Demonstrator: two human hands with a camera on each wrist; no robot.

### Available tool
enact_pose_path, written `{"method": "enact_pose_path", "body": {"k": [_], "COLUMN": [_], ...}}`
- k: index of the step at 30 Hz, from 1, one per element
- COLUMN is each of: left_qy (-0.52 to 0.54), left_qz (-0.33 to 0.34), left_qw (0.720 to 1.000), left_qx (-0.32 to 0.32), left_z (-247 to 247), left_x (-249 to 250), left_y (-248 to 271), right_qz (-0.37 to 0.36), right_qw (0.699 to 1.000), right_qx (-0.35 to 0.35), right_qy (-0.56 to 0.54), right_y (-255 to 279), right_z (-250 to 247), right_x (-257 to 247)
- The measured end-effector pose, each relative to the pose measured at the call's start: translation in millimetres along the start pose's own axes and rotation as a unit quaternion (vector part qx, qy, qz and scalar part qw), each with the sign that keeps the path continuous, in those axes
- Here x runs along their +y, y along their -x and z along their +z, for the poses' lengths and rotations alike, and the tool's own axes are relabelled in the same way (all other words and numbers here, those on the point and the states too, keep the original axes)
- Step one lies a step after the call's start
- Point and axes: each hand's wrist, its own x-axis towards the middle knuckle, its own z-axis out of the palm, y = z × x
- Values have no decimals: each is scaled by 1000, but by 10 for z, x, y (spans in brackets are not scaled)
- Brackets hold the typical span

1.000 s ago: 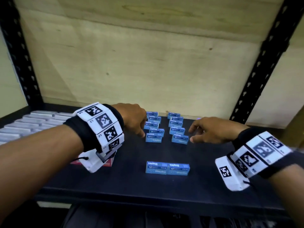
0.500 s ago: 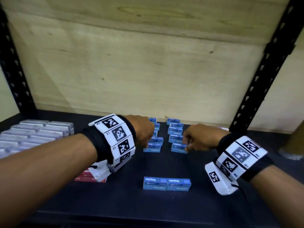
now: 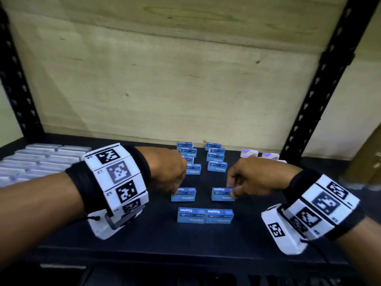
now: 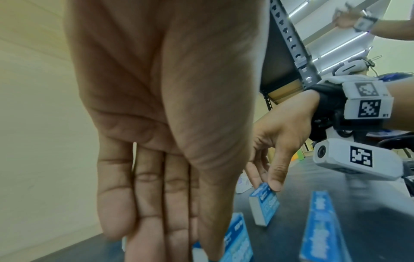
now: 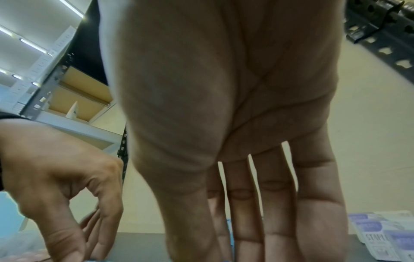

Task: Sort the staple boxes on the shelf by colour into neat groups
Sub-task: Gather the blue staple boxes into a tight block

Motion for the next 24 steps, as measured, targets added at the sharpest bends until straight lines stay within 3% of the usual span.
{"method": "enact_pose_path", "body": {"k": [10, 24], "left_qy": [27, 60], "left_qz": [22, 16], "left_qw": [999, 998], "left_qx": [26, 8], "left_z": [146, 193], "left_x": [7, 41], "left_y": [240, 422], "right_qz": [-6, 12], "right_qw": [1000, 999], "right_qx": [-3, -27], "right_qy": [-15, -26], "right_y": [251, 442], "right_z": [137, 172], "right_x": [-40, -149]}}
